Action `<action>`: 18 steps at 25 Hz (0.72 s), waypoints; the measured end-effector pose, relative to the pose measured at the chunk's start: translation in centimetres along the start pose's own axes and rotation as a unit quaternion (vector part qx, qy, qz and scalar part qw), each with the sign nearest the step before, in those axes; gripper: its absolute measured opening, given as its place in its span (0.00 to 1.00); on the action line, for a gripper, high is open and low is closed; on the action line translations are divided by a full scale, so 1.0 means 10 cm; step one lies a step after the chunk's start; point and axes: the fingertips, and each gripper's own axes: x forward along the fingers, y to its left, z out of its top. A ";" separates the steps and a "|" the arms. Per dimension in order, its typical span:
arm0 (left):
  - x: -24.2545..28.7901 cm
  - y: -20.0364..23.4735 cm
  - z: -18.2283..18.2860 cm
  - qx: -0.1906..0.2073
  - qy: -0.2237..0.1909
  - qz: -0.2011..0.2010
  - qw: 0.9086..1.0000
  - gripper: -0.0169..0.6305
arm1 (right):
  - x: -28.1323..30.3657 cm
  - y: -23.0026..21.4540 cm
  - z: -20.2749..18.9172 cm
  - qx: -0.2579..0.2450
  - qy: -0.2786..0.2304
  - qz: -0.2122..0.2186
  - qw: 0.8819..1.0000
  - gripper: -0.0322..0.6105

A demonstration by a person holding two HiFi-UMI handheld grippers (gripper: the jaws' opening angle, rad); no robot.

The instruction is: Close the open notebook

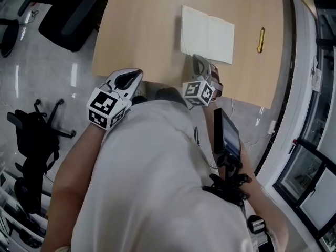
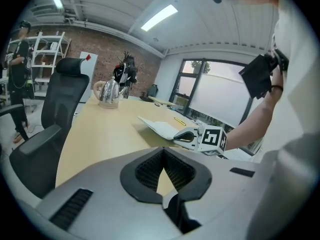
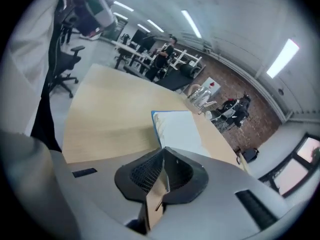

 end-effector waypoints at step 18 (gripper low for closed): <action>0.71 -0.32 0.43 0.067 0.027 -0.076 0.994 0.03 | -0.28 -0.38 -0.37 0.544 -0.101 0.033 0.832 0.09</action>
